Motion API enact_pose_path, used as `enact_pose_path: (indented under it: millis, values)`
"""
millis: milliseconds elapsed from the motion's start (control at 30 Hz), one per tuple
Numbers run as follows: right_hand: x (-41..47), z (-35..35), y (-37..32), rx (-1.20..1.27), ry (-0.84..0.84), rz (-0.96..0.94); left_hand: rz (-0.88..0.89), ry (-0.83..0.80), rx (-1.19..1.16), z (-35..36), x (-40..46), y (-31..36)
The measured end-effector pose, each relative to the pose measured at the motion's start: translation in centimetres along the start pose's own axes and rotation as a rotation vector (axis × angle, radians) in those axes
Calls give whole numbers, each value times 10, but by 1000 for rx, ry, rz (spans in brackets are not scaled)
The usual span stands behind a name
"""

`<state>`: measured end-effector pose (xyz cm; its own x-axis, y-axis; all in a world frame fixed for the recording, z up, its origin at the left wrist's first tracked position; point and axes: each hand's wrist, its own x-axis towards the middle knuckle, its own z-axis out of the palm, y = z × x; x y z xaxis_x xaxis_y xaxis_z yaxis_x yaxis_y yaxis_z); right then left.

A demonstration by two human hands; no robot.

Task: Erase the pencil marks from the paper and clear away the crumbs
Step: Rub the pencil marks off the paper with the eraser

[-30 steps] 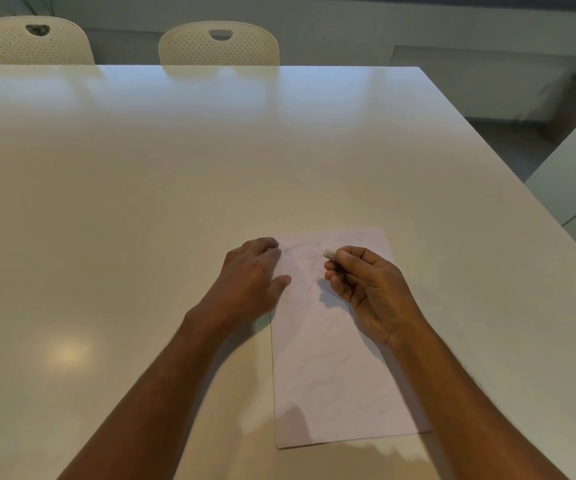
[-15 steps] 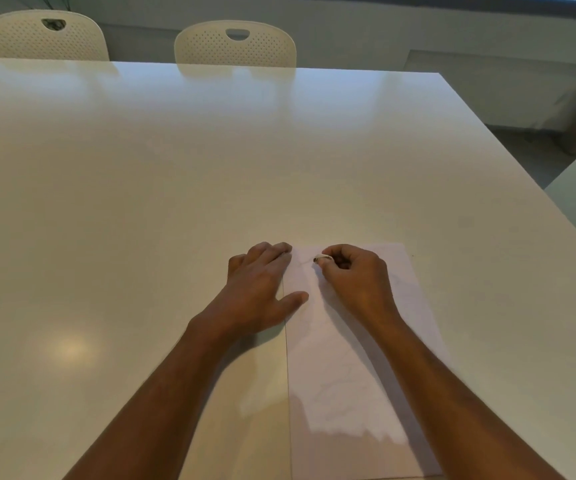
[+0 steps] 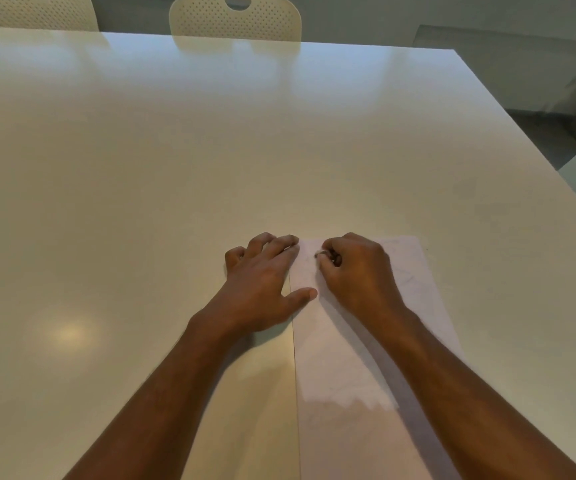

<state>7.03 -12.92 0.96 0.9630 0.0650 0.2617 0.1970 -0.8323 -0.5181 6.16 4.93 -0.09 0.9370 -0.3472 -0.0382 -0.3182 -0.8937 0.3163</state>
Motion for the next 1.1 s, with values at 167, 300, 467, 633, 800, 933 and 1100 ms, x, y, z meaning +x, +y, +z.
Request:
enact_pose_path:
  millis: [167, 300, 467, 633, 800, 933, 1100]
  values:
    - [-1, 1, -4, -36, -7, -32, 0, -7, -10, 0, 0, 0]
    - [-1, -1, -1, -41, -33, -32, -2, -14, -9, 1, 0, 1]
    - [-3, 1, -8, -36, -33, -61, 1, -21, -7, -1, 0, 2]
    - [11, -6, 10, -75, 13, 23, -9, -29, -3, -1, 0, 1]
    - [-10, 0, -17, -27, -131, -174, 5, -5, -34, 0, 0, 0]
    - [13, -7, 8, -86, 4, 5, 2, -16, -12, 0, 0, 0]
    - [-6, -2, -14, -37, -147, -187, 8, 1, -23, 1, 0, -1]
